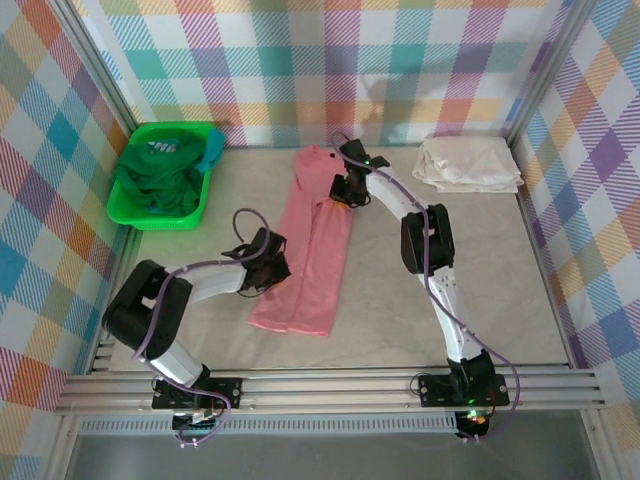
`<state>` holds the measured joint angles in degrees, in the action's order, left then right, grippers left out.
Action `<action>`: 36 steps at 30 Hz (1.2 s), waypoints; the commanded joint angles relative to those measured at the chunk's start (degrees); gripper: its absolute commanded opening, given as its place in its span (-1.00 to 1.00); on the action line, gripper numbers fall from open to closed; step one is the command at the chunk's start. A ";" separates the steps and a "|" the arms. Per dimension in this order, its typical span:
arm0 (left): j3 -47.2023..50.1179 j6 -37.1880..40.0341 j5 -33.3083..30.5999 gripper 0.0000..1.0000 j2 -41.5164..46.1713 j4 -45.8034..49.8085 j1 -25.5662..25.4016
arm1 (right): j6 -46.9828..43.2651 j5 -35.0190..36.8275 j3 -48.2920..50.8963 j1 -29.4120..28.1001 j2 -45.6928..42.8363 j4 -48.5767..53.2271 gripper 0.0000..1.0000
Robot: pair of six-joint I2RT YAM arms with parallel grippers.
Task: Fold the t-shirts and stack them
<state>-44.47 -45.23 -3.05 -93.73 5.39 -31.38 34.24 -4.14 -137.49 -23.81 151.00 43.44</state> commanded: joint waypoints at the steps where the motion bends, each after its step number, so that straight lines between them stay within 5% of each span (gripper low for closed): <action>1: -1.03 -4.68 1.63 -1.00 -7.50 1.98 -2.16 | -1.21 1.41 -6.63 2.12 4.37 5.60 -1.00; 6: -9.22 -6.25 3.45 -1.00 -13.08 -0.02 -2.97 | -6.23 -1.59 -13.79 3.58 5.71 6.37 -1.00; 10: -7.05 -10.31 3.02 -1.00 -8.69 -2.20 -3.50 | -8.56 -4.54 -9.30 3.78 -2.32 8.26 -0.93; 14: 0.37 -13.72 -1.72 -1.00 2.77 1.12 -5.41 | -7.52 -9.01 9.74 3.43 -18.70 4.06 -0.80; 20: 10.66 -15.60 -2.85 -1.00 17.15 4.04 -5.98 | 0.05 -14.26 51.55 2.17 -44.97 -19.36 -0.67; 24: 11.80 -7.80 -1.58 -1.00 24.64 7.54 -5.98 | -1.22 -13.88 65.67 -0.46 -53.29 -20.10 -0.56; 27: 11.96 -2.82 0.97 -0.59 27.15 12.84 -5.89 | -0.55 -13.45 76.79 -3.17 -61.11 -22.05 -0.48; 36: 13.27 0.87 6.96 -0.47 21.79 13.56 -3.10 | 3.90 -15.46 95.98 -11.21 -72.61 -31.82 -0.36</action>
<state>-31.20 -47.05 1.32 -70.15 17.32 -35.03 35.70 -17.91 -43.51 -34.28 80.42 18.50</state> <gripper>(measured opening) 0.262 0.319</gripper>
